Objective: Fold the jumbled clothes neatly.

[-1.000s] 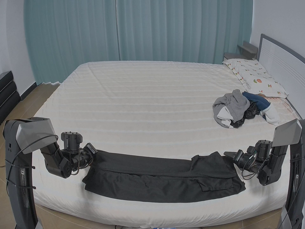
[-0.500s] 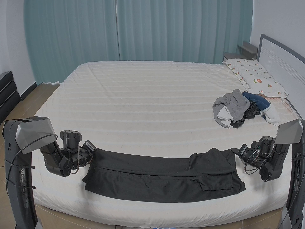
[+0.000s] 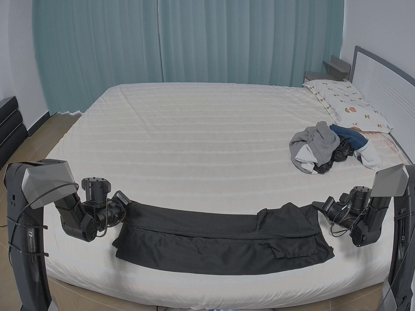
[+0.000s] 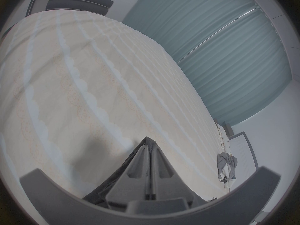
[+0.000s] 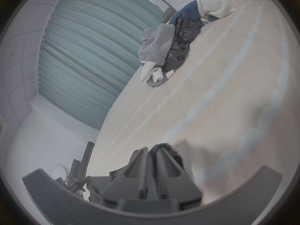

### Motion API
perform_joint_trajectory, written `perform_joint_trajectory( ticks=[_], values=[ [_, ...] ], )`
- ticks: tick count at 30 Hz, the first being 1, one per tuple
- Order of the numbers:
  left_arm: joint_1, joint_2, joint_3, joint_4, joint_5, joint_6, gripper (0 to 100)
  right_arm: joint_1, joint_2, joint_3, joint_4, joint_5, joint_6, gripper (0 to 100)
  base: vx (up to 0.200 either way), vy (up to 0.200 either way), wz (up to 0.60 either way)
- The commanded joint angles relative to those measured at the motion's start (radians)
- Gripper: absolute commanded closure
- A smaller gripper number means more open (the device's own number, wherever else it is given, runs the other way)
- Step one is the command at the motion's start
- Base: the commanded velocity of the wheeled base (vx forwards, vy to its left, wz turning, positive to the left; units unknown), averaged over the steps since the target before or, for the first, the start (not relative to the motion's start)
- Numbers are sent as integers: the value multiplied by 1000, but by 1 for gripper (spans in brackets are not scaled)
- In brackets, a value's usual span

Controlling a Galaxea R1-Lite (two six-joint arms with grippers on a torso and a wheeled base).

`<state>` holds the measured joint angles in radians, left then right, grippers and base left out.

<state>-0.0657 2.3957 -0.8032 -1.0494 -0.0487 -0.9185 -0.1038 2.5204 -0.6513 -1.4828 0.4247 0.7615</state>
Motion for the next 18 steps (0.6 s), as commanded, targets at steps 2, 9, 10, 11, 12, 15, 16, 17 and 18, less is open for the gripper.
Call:
perform_joint_trajectory(
  ticks=[2,9,10,11,12,15,16,17,18],
  values=[
    [0,0,2,0,0,1,0,3,9,7,-1,0,-1,0,0,0,0],
    [6,-3,16,0,0,-2,0,-30,-77,76,-17,3,-1,0,0,0,0],
    [26,-6,22,0,0,-5,0,-43,-130,110,-19,6,-1,0,0,0,0],
    [40,-9,30,0,-2,-8,0,-43,-158,125,-19,8,-1,0,0,0,0],
    [50,-12,36,0,-5,-14,0,-43,-177,136,-17,8,-1,0,0,0,0],
    [69,-43,53,0,-26,-71,0,-4,-212,174,-2,9,-7,0,0,0,0],
    [69,-44,53,0,-33,-82,0,13,-210,171,-1,9,-7,0,0,0,0],
    [69,-46,55,0,-37,-91,0,30,-209,168,2,9,-8,0,0,0,0],
    [69,-46,56,-1,-39,-94,0,44,-209,163,10,8,-8,0,0,0,0]
  ],
)
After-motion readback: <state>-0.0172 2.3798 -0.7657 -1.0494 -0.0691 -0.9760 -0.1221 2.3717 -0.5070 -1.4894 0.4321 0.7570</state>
